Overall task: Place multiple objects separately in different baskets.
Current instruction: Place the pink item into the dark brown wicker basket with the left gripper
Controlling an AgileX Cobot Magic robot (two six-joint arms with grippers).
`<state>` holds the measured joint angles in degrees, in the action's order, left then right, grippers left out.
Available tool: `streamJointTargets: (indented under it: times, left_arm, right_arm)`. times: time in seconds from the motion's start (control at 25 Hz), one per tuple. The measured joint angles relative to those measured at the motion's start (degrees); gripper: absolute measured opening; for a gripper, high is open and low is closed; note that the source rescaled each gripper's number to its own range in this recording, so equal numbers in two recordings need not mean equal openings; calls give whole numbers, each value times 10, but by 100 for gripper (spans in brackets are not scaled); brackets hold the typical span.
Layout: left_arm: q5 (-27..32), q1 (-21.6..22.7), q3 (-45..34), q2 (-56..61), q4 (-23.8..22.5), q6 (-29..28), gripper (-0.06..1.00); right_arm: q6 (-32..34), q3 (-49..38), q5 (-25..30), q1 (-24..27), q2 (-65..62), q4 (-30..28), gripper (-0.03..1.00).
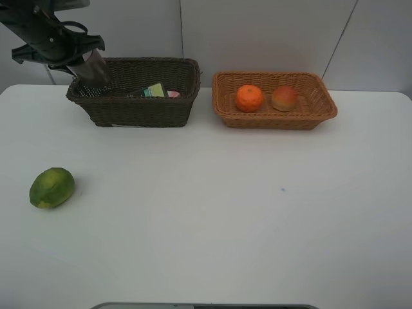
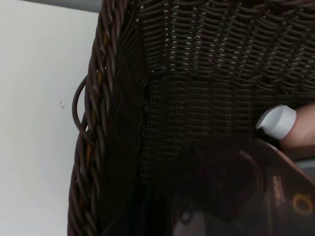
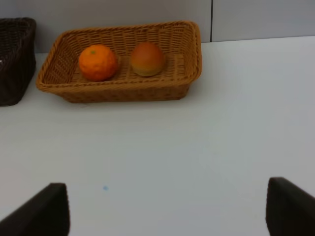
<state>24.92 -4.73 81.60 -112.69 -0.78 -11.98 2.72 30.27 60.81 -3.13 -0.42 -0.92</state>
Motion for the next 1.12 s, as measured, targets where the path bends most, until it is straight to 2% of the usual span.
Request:
streamJointTargets:
  times: [0.2, 0.36, 0.6, 1.12]
  left_arm:
    - [3, -5, 60, -50, 0, 3, 0]
    - [13, -18, 98, -84, 0, 31, 0]
    - [13, -21, 104, -122, -6, 64, 0]
    - [-2, -21, 106, -135, -15, 67, 0]
  right_arm:
    - [0, 0, 0, 0, 0, 0, 73]
    - [0, 0, 0, 0, 0, 0, 73]
    - [0, 0, 0, 0, 0, 0, 73]
    - [0, 0, 0, 0, 0, 0, 73]
